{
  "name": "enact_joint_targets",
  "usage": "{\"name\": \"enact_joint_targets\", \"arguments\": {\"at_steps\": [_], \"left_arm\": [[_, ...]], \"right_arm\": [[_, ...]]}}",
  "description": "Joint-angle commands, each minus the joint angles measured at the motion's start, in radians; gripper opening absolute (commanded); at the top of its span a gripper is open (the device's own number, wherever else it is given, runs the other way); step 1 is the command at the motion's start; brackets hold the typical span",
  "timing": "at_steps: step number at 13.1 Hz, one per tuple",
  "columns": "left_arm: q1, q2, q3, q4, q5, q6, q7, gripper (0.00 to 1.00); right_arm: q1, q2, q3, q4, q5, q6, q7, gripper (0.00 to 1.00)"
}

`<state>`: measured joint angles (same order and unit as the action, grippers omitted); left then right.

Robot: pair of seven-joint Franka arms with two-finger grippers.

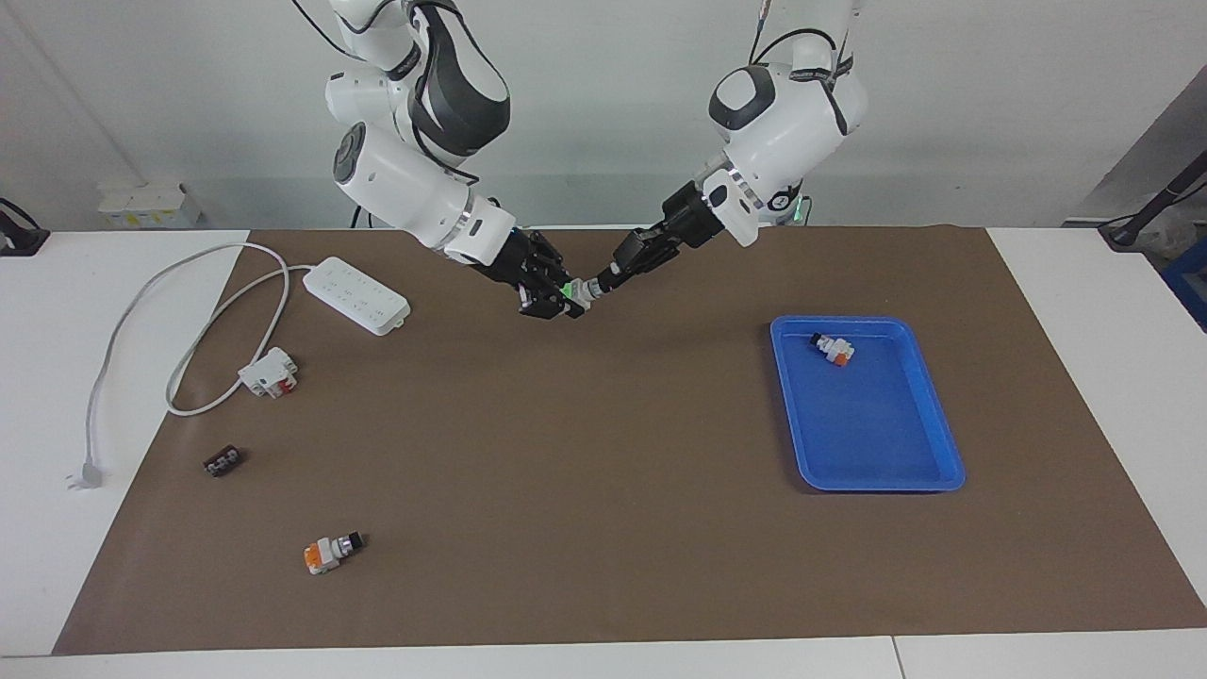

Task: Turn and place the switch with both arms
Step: 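Bring the open left gripper up to the switch held by the right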

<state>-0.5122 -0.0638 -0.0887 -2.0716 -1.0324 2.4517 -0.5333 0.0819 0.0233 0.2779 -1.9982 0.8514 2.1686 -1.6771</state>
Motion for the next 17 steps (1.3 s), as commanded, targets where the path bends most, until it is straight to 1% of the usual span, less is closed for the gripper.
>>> {"name": "enact_joint_targets", "arguments": {"at_steps": [1,2,3,6,13,15,17], "left_arm": [[-0.023,0.018,0.014,0.018,-0.017,0.021,0.006,0.26],[-0.023,0.018,0.014,0.021,-0.017,0.021,0.006,0.24],[-0.023,0.018,0.014,0.022,-0.017,0.021,0.006,0.19],[-0.031,0.018,0.014,0.021,-0.017,0.021,0.019,0.00],[-0.045,0.018,0.014,0.019,-0.011,0.023,0.085,0.00],[-0.045,0.018,0.014,0.019,-0.014,0.023,0.081,0.00],[-0.045,0.018,0.014,0.019,-0.017,0.026,0.011,0.00]], "right_arm": [[0.001,-0.023,0.000,-0.022,0.031,0.017,0.004,0.00],[0.001,-0.023,0.000,-0.022,0.031,0.020,-0.001,0.00],[0.001,-0.023,0.000,-0.022,0.031,0.028,-0.004,0.00],[0.001,-0.022,0.000,-0.024,0.031,0.052,-0.013,0.00],[0.001,-0.022,0.000,-0.024,0.031,0.073,-0.029,0.00],[0.001,-0.022,0.000,-0.024,0.031,0.073,-0.026,0.00],[0.001,-0.022,0.000,-0.024,0.031,0.073,-0.027,0.00]]}}
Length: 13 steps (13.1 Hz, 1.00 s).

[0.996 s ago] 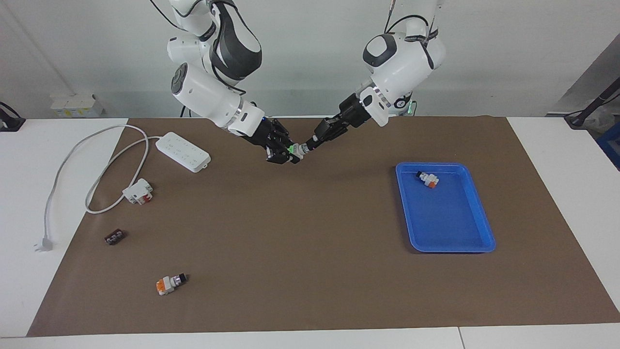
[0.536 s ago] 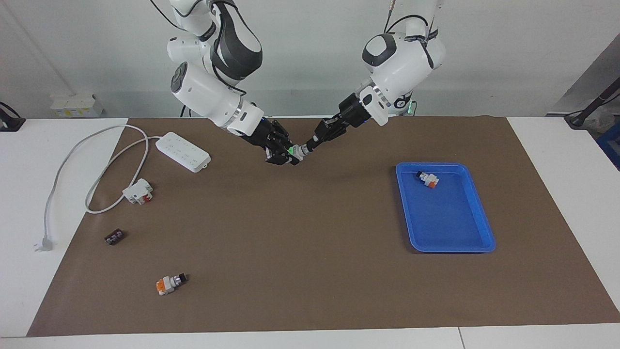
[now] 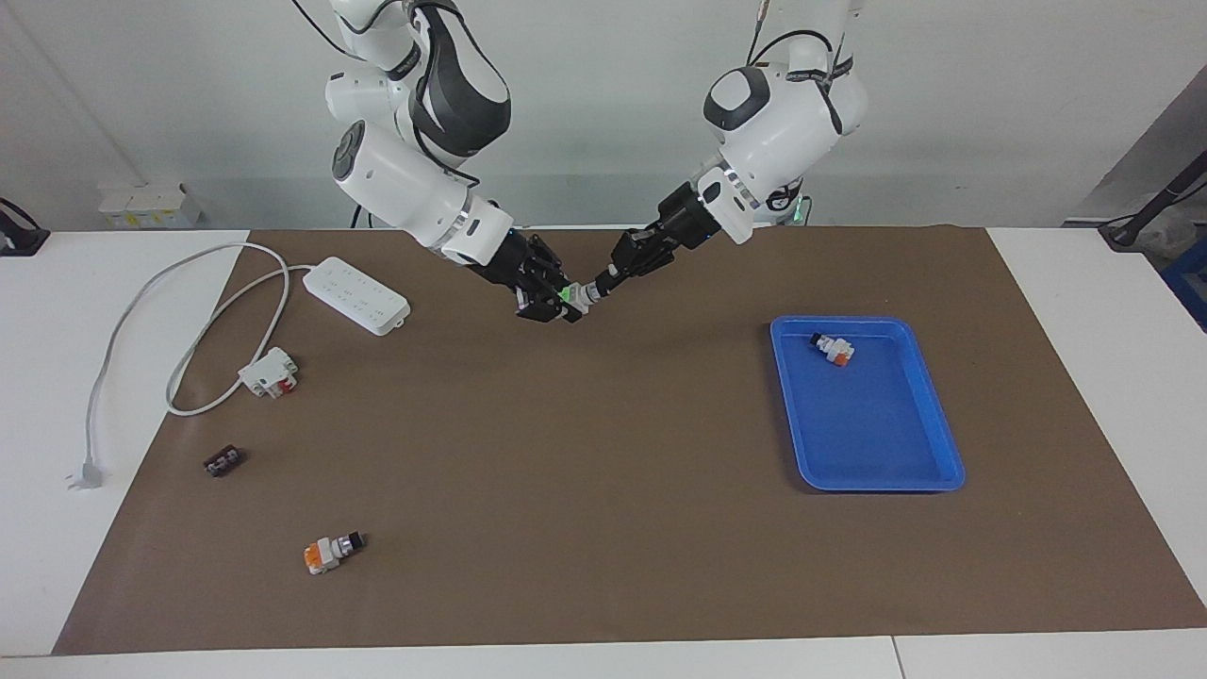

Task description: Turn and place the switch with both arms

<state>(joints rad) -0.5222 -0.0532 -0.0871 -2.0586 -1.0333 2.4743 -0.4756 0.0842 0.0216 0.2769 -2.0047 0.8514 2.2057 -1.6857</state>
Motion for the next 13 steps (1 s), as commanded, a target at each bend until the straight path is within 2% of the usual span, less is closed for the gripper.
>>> {"name": "enact_joint_targets", "arguments": {"at_steps": [1,7,10,13], "left_arm": [[-0.035,0.007,0.012,0.008,-0.016,0.012,-0.111,0.00],[-0.036,0.010,0.012,0.023,-0.016,0.026,-0.498,0.00],[-0.045,0.013,0.012,0.022,-0.014,0.107,-0.699,0.00],[-0.045,0.018,0.012,0.018,-0.016,0.117,-0.829,0.00]], "right_arm": [[-0.001,-0.020,0.001,-0.017,0.031,0.037,-0.019,0.00],[0.005,-0.020,0.001,-0.020,0.031,0.060,-0.008,0.00],[0.005,-0.020,0.001,-0.022,0.031,0.060,-0.008,0.00],[0.005,-0.020,0.001,-0.025,0.031,0.058,-0.008,0.00]]}}
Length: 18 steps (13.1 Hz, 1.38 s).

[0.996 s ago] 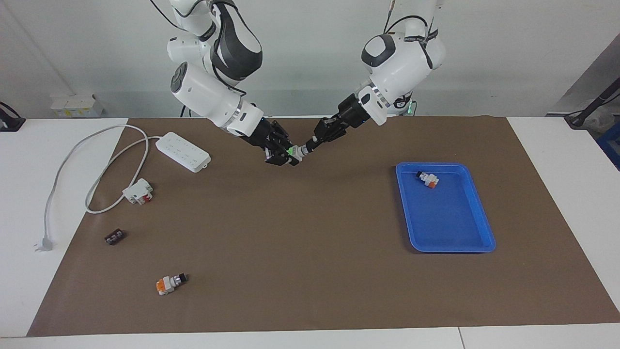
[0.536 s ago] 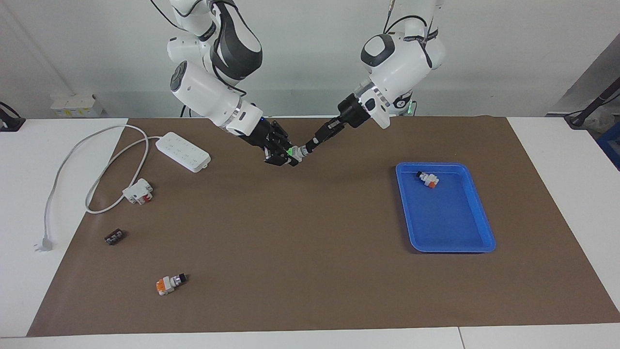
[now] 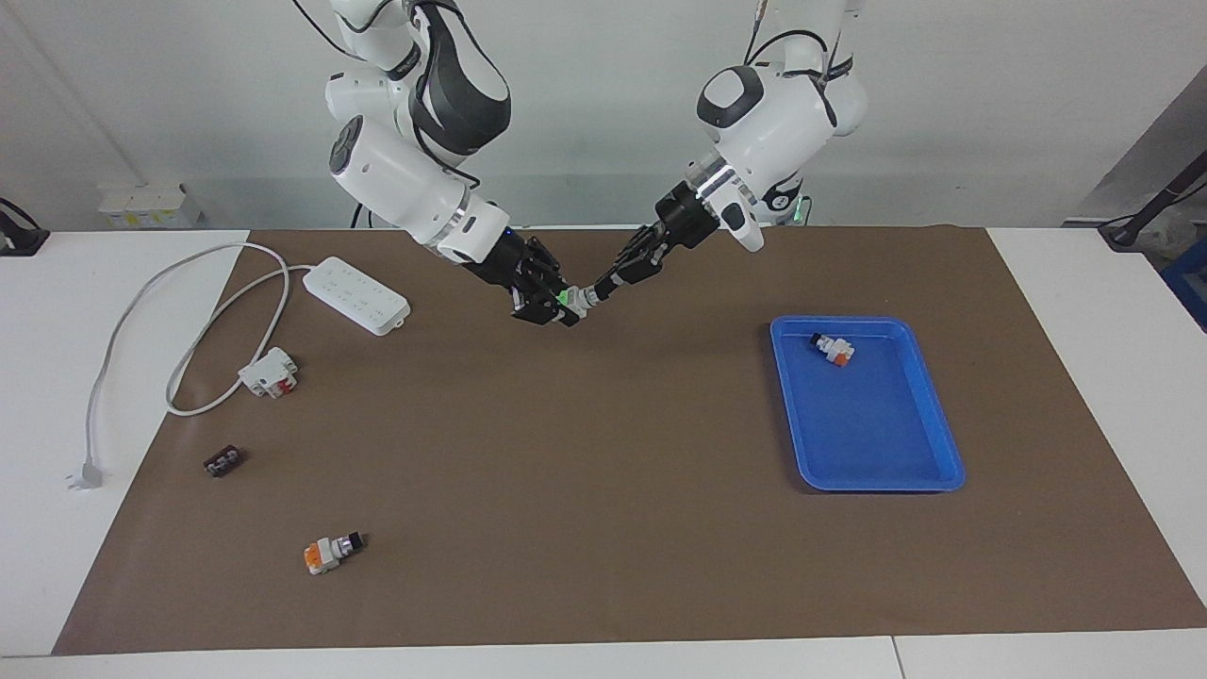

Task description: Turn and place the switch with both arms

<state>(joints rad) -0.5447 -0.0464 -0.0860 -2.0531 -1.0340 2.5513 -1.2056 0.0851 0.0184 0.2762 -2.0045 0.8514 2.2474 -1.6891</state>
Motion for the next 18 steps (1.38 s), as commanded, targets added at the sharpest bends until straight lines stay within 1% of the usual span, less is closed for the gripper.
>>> {"name": "enact_joint_targets", "arguments": {"at_steps": [1,10,14,18], "left_arm": [[-0.023,0.013,0.012,0.013,-0.012,0.041,-0.168,0.00],[-0.006,0.010,0.017,-0.004,-0.009,0.043,-0.596,0.00],[0.019,0.010,0.018,-0.013,-0.008,0.056,-0.742,0.00],[0.019,0.007,0.020,-0.027,-0.008,0.067,-0.883,0.00]], "right_arm": [[0.004,-0.018,0.001,-0.026,0.031,0.017,-0.003,0.00],[0.004,-0.018,0.001,-0.028,0.031,0.015,-0.003,0.00],[0.004,-0.018,0.001,-0.028,0.031,0.015,-0.003,0.00],[0.004,-0.018,0.001,-0.028,0.031,0.015,-0.003,0.00]]}}
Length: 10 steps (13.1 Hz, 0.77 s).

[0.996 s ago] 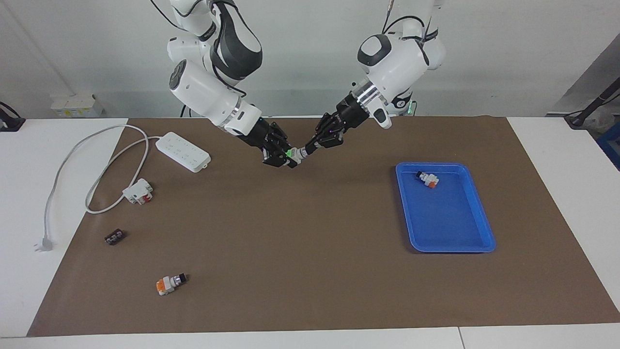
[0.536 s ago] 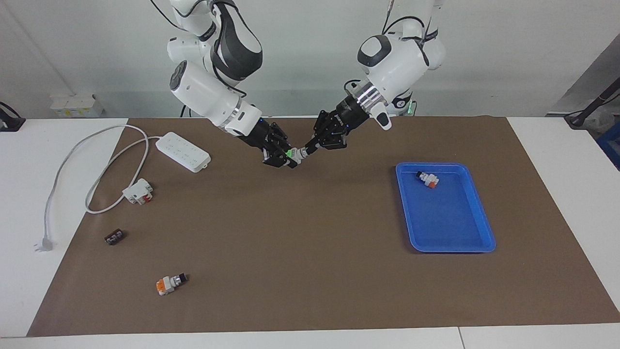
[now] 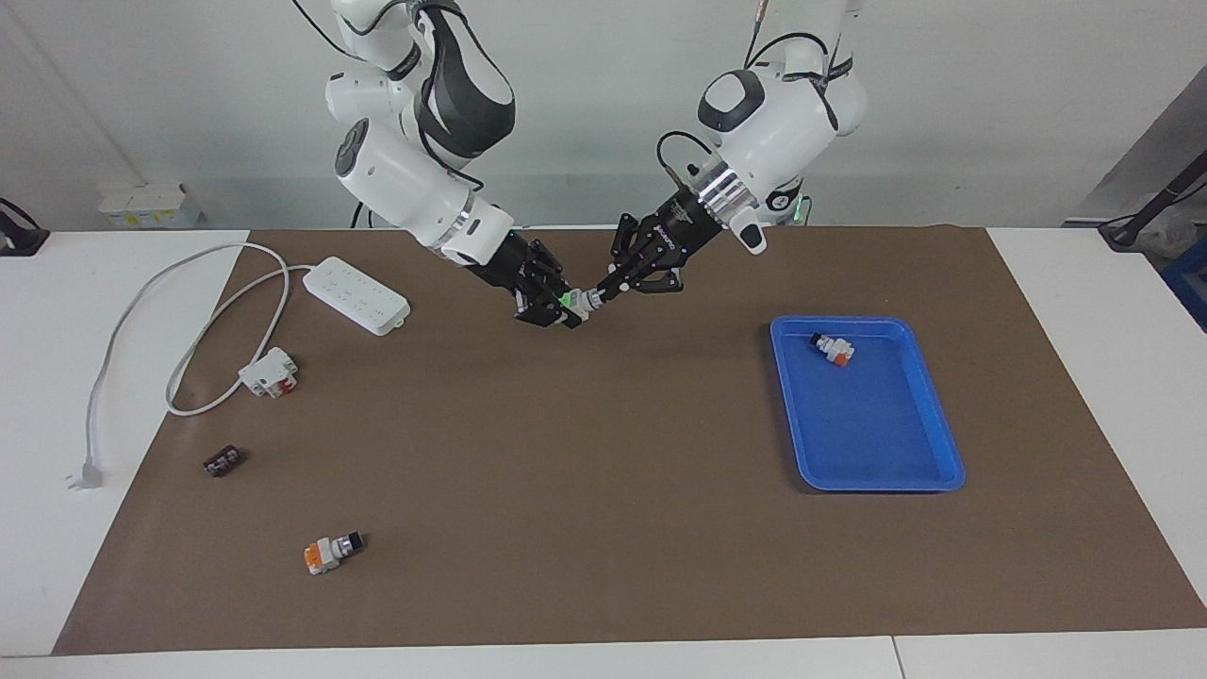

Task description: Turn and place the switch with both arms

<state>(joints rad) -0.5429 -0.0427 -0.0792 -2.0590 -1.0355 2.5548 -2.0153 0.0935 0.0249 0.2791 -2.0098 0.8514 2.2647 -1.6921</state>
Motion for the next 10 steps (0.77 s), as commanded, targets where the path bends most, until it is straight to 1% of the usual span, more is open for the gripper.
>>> {"name": "enact_joint_targets", "arguments": {"at_steps": [1,8,9,10], "left_arm": [[0.017,0.001,0.013,-0.027,-0.006,0.068,-0.083,0.00],[0.017,-0.003,0.013,-0.038,-0.005,0.074,-0.088,0.00],[0.017,-0.003,0.013,-0.038,-0.003,0.082,-0.088,0.00],[0.017,-0.003,0.013,-0.038,-0.002,0.085,-0.088,0.00]], "right_arm": [[-0.005,-0.025,-0.001,-0.021,0.031,-0.002,0.000,0.00],[-0.005,-0.025,-0.001,-0.021,0.031,-0.001,-0.004,0.00],[-0.005,-0.023,-0.001,-0.021,0.031,0.003,-0.007,0.03],[-0.005,-0.023,-0.001,-0.021,0.031,0.003,-0.009,0.98]]}}
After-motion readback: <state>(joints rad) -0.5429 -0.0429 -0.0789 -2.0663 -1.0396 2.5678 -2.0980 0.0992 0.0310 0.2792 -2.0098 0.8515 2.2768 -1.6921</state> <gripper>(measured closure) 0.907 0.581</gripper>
